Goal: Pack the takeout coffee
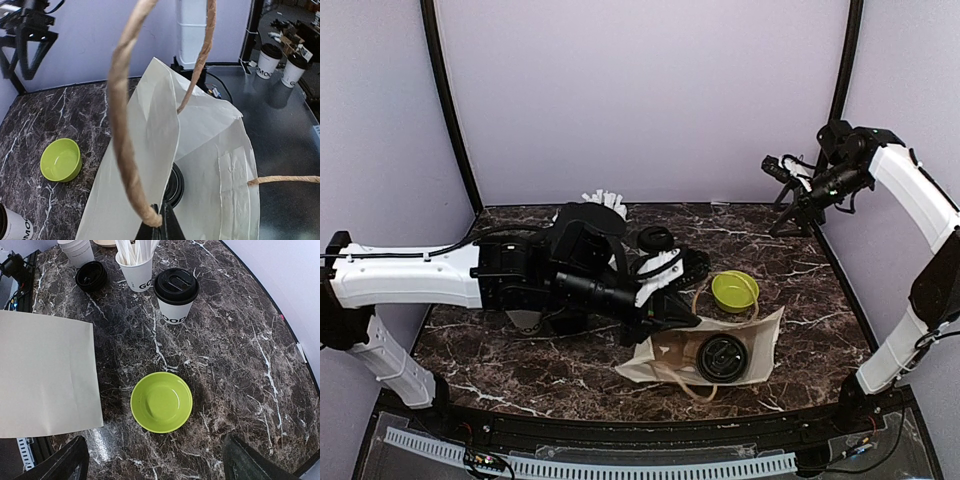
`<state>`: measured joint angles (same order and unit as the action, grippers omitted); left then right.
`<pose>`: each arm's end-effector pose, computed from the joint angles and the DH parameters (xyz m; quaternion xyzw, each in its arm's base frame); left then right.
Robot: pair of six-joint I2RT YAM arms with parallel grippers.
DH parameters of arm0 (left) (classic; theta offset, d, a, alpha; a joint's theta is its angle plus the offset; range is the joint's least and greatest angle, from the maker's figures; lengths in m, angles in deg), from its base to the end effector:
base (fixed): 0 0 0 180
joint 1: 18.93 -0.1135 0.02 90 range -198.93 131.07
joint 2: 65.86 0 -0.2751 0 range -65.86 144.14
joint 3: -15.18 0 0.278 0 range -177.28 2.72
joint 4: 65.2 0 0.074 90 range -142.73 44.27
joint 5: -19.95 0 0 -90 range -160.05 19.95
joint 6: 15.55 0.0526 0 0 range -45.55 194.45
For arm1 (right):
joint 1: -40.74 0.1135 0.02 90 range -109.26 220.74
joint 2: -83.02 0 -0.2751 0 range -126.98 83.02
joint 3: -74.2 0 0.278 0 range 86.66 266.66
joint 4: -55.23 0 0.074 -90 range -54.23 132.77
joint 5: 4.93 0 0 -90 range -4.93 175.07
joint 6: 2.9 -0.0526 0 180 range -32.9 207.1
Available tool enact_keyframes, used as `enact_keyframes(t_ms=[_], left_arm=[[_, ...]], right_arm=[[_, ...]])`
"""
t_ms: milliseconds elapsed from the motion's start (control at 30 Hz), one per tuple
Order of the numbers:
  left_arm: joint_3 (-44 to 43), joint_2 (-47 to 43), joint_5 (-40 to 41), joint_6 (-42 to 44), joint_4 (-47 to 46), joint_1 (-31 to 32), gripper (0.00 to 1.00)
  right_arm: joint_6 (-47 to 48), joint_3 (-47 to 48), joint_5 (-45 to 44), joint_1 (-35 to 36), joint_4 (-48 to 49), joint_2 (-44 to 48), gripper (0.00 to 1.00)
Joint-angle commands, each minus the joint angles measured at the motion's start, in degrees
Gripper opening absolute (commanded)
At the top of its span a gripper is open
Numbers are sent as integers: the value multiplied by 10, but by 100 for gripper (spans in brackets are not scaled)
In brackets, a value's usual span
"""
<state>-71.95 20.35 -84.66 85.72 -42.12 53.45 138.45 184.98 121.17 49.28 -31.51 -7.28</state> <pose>0.1071 -0.3809 0.3454 0.6018 0.5660 -0.3722 0.4230 0.3205 0.0795 0.3792 -0.5197 0.7744 0.2109 0.2927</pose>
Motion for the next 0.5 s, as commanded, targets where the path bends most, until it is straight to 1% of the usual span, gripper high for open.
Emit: enact_keyframes(t_ms=[0,67,167,467], left_arm=[[-20,25,-70,-52,-20,-32,2],[-33,39,-74,-63,-26,-42,2],[-76,75,-95,-96,-14,-68,2],[-212,183,-217,-180,60,-124,3]], right_arm=[[3,-19,8,-4,9,19,93],[5,-28,7,-5,12,24,93],[8,-35,6,-10,14,29,93],[20,-39,15,-34,8,30,93]])
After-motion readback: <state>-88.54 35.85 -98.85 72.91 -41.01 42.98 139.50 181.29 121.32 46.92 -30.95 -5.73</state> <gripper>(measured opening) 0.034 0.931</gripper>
